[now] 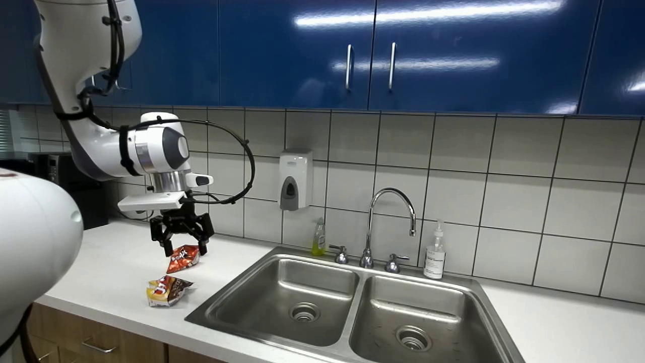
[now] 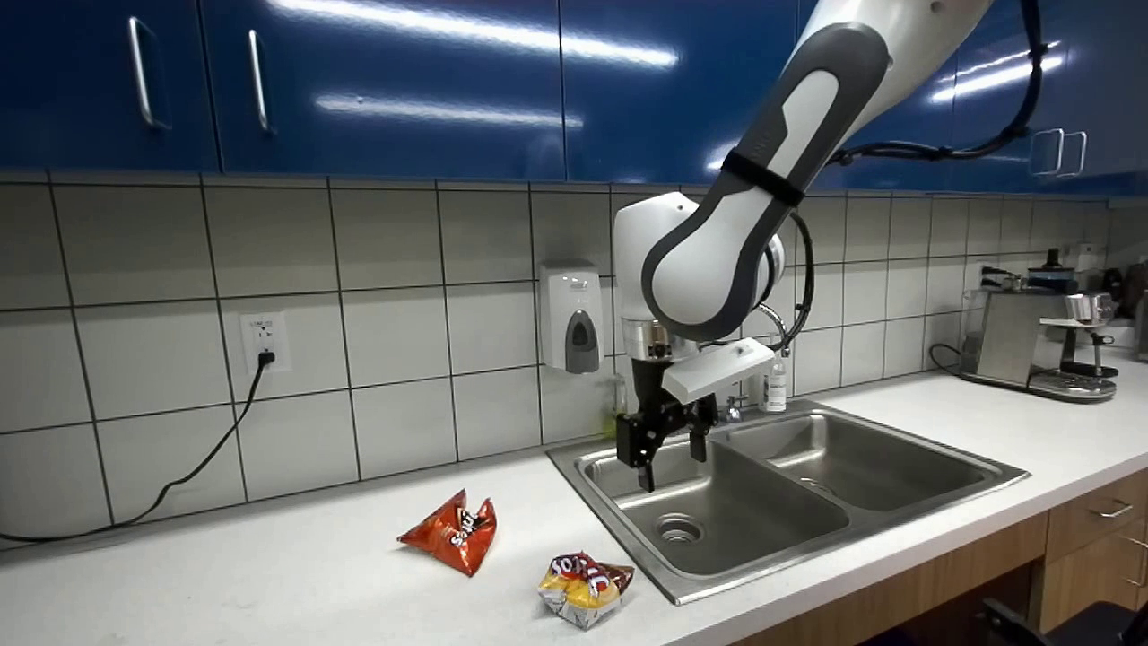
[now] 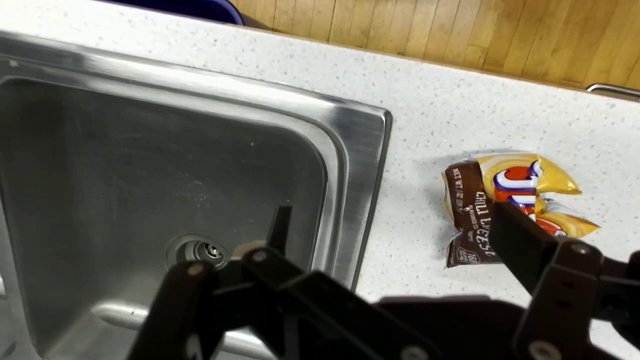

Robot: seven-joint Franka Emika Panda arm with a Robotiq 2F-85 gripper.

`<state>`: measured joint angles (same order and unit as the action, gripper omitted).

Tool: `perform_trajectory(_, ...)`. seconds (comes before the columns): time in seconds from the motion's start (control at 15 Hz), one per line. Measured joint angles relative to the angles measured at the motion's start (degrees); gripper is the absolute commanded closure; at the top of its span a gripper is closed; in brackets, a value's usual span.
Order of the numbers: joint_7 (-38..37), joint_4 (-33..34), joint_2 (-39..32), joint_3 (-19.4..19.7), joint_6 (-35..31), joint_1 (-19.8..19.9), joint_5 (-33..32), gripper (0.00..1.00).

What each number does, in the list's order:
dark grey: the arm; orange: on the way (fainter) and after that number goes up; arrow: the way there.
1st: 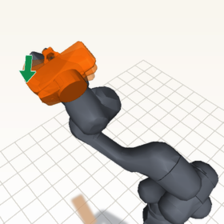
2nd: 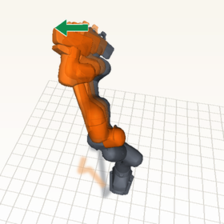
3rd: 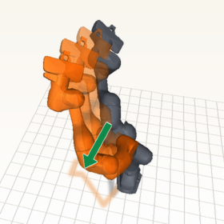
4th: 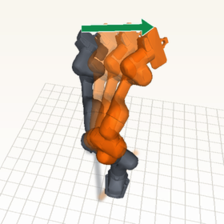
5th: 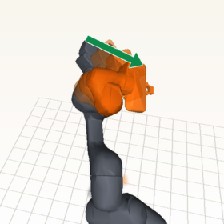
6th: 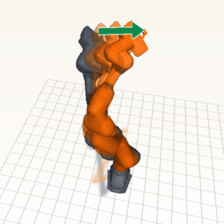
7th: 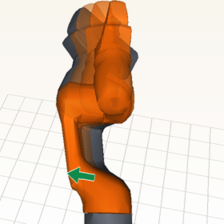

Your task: Remove the packet from the sink

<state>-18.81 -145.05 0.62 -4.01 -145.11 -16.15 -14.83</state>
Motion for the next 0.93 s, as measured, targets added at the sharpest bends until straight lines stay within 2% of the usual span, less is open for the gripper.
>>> perform_trajectory(0.53, 3.02, -5.75, 7.83, -1.42, 2.25, 1.42, 1.17, 0.00)
perform_trajectory(0.93, 3.35, -6.32, 8.51, -1.44, 2.33, 1.47, 1.25, 0.00)
